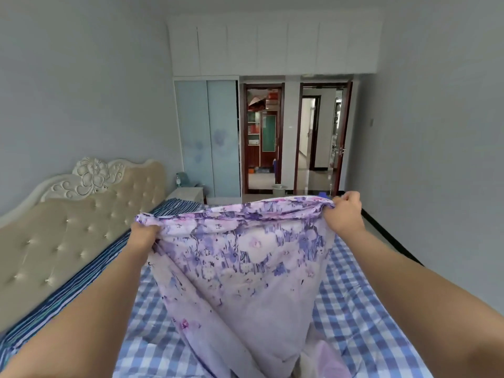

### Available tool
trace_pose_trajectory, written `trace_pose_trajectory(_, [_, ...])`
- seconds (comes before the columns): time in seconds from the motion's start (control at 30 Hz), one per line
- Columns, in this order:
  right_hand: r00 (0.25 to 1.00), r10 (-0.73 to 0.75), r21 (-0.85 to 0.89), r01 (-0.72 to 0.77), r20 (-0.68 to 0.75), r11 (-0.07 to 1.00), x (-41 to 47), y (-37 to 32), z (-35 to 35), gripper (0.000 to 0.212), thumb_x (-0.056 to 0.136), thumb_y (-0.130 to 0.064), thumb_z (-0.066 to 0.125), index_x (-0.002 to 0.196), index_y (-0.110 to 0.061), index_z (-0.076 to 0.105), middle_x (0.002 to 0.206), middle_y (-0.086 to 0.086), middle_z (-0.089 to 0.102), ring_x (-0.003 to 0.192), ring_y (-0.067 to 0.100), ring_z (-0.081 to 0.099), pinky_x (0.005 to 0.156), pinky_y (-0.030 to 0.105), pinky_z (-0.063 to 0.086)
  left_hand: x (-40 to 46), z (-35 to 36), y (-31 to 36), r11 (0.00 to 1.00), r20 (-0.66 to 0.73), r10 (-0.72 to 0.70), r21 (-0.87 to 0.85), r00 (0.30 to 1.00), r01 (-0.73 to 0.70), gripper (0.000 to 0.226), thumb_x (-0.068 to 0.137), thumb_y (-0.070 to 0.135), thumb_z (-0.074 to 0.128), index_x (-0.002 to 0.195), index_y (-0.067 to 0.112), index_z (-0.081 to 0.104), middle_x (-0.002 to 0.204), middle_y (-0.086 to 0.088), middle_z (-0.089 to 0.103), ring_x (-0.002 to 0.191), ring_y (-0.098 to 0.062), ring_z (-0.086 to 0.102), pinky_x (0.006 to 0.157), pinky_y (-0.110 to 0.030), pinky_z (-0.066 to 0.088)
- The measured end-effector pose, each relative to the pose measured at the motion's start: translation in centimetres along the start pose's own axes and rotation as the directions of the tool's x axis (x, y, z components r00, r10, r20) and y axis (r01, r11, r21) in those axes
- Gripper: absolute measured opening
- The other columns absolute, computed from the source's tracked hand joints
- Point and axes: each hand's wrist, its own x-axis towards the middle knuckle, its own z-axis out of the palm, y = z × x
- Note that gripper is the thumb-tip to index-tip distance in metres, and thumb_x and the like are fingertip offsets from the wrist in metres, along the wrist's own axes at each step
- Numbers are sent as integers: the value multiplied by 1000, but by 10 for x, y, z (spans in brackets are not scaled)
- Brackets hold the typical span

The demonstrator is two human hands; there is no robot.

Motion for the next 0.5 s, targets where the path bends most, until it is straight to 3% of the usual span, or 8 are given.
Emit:
trace_pose_trajectory(0.07, [999,-27,71,29,-37,997,4,-17,-13,19,91,-15,49,90,1,60,109,5,39,112,27,40,91,27,35,-1,-5,15,959,-16,116,263,993,-107,24,92,23,55,94,0,51,82,-23,63,79,-36,61,69,-28,54])
trace_pose_trajectory(0.1, [997,-33,105,39,-63,994,7,-23,-19,17,91,-13,50,88,1,59,104,2,39,108,26,43,87,26,35,-1,-7,23,925,-49,150,359,987,-123,29,91,31,56,99,4,53,98,-23,62,97,-39,58,85,-35,48])
trace_pose_trajectory(0.2, [986,15,228,23,-163,973,17,-39,-29,12,89,-11,53,87,1,55,115,6,37,86,27,49,74,26,35,-6,-13,45,889,-92,165,445,982,-107,38,92,34,56,117,5,51,115,-22,59,107,-39,56,86,-41,44])
trace_pose_trajectory(0.23, [986,23,223,15,-165,975,20,-44,-31,11,88,-11,52,86,0,55,115,11,42,80,27,48,71,27,35,-5,-10,52,916,-87,144,388,986,-99,38,94,27,55,121,2,48,113,-24,59,98,-39,62,80,-42,48])
trace_pose_trajectory(0.3, [991,51,236,-21,-122,971,23,-55,-35,11,88,-11,49,86,-2,57,100,18,53,77,28,48,67,28,35,-10,-5,66,993,-23,-24,117,999,26,27,96,11,51,121,2,45,97,-25,60,58,-33,68,50,-39,56])
trace_pose_trajectory(0.37, [991,106,263,-81,-81,961,25,-64,-42,18,90,-11,48,98,0,60,98,20,60,82,29,50,68,28,35,-7,-1,77,988,43,-76,-132,996,81,9,94,-1,50,99,5,51,80,-22,55,40,-31,59,32,-39,50])
trace_pose_trajectory(0.43, [992,97,254,-75,-75,964,34,-75,-57,20,91,-11,46,102,-1,59,104,21,61,90,32,55,69,28,36,22,4,83,976,3,88,-198,996,-86,6,86,10,58,88,8,53,79,-23,55,56,-37,58,41,-43,53])
trace_pose_trajectory(0.5, [991,-11,150,30,-132,988,46,-95,-83,14,91,-14,46,98,-7,55,104,17,57,91,34,56,70,31,40,41,7,107,933,-157,263,-209,952,-292,24,76,25,59,90,8,51,85,-28,56,75,-46,59,63,-54,51])
